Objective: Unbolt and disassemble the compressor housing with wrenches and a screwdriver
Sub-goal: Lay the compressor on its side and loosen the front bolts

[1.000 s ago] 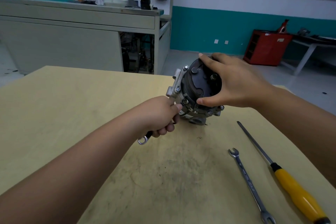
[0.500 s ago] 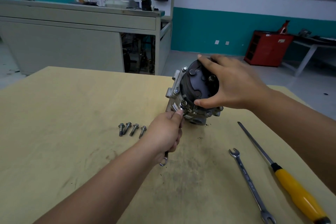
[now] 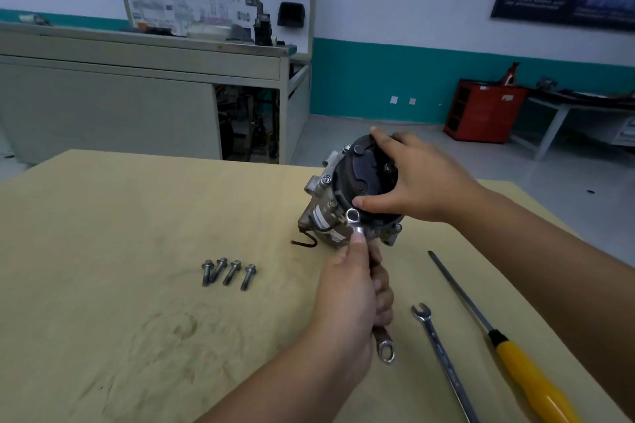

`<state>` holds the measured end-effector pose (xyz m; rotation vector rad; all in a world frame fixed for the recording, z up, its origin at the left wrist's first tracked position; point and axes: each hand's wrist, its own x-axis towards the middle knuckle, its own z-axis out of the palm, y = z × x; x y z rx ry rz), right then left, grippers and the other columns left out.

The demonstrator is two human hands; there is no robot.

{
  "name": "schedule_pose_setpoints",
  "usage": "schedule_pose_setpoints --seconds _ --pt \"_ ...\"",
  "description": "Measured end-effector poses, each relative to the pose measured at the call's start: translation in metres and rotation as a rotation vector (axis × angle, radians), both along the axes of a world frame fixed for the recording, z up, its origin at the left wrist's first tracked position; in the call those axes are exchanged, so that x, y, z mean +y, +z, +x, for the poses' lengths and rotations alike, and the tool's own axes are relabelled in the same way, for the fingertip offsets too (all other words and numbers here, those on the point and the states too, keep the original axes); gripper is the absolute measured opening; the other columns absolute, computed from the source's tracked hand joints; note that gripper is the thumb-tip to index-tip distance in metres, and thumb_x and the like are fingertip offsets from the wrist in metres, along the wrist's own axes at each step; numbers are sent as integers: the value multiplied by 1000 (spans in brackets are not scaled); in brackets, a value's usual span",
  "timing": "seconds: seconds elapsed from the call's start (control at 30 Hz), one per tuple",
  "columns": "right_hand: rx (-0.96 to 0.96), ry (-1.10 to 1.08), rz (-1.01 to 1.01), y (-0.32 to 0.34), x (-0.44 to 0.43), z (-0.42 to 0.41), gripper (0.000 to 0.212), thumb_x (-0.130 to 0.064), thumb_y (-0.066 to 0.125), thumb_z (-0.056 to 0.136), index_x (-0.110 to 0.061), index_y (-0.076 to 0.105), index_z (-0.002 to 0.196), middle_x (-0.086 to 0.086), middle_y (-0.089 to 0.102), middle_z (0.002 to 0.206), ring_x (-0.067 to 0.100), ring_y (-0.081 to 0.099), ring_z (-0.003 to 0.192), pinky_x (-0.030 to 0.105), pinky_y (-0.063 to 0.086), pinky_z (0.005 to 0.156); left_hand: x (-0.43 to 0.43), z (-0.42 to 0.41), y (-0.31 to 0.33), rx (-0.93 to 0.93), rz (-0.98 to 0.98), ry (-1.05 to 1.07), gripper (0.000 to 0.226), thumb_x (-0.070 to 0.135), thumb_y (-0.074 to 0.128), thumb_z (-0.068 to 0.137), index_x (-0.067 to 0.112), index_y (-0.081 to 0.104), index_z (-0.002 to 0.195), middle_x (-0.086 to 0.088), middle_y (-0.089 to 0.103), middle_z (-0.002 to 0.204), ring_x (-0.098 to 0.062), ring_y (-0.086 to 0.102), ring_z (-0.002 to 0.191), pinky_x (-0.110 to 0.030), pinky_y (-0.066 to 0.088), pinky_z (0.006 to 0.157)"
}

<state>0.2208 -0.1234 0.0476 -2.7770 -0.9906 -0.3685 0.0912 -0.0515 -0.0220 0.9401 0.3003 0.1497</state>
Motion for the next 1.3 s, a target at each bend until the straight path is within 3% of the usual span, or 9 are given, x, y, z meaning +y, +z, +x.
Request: schedule_pose_setpoints --seconds 0.23,0.43,0.53,0.63,0.73,0.8,0.87,1.0,1.3 --pt "40 15 47 -1 -5 8 118 -77 56 55 -25 12 151 3 40 141 28 42 125 40 42 101 68 36 60 -107 969 428 33 44 59 86 22 37 73 5 44 65 -9 44 53 -26 34 44" --pt "63 25 117 -9 -7 11 124 -79 56 50 -25 10 151 -1 26 154 26 32 135 41 35 108 64 102 95 2 1451 66 69 52 76 69 10 42 112 -10 53 114 -28 52 107 -38 45 79" --pt "183 70 222 -13 -16 12 126 -80 57 53 -21 7 152 -6 13 159 19 20 142 33 25 114 65 113 85 48 1447 -71 72 49 73 74 6 38 121 -11 54 111 -26 54 99 -33 43 72" --pt "357 126 545 -12 -23 12 100 -71 42 68 -15 25 149 -2 25 155 10 22 141 18 16 110 63 112 81 -28 1459 -113 58 47 66 81 10 34 112 -3 51 94 -15 52 81 -27 38 59" --pt "186 84 705 -12 -10 18 53 -46 43 94 -7 56 128 11 55 132 25 46 126 35 33 108 48 108 79 -112 1531 -119 51 40 65 84 12 32 111 1 49 88 -10 50 76 -26 39 58" --pt "203 49 801 -7 4 18 42 -43 45 96 -9 66 106 13 65 111 31 56 110 45 42 98 32 108 77 -186 1599 -134 47 27 60 89 9 36 125 -8 54 108 -24 57 95 -37 48 77" --pt "312 -18 967 -3 11 18 39 -41 45 96 -7 65 89 17 68 97 35 61 98 48 46 90 15 109 73 -239 1685 -99 51 17 50 93 8 30 139 -14 51 125 -30 53 113 -39 43 94" --pt "311 -66 1267 -13 -3 19 35 -23 44 100 3 61 84 15 69 83 25 66 79 39 53 79 -10 113 56 -250 1779 -14 69 16 51 92 6 9 146 -13 48 128 -30 50 113 -38 40 90" --pt "296 12 1416 13 -36 26 37 -31 41 101 -16 64 75 2 73 81 12 68 77 29 54 73 -21 125 80 -484 1785 61 51 17 60 89 9 32 131 -14 60 114 -32 58 99 -41 47 79"
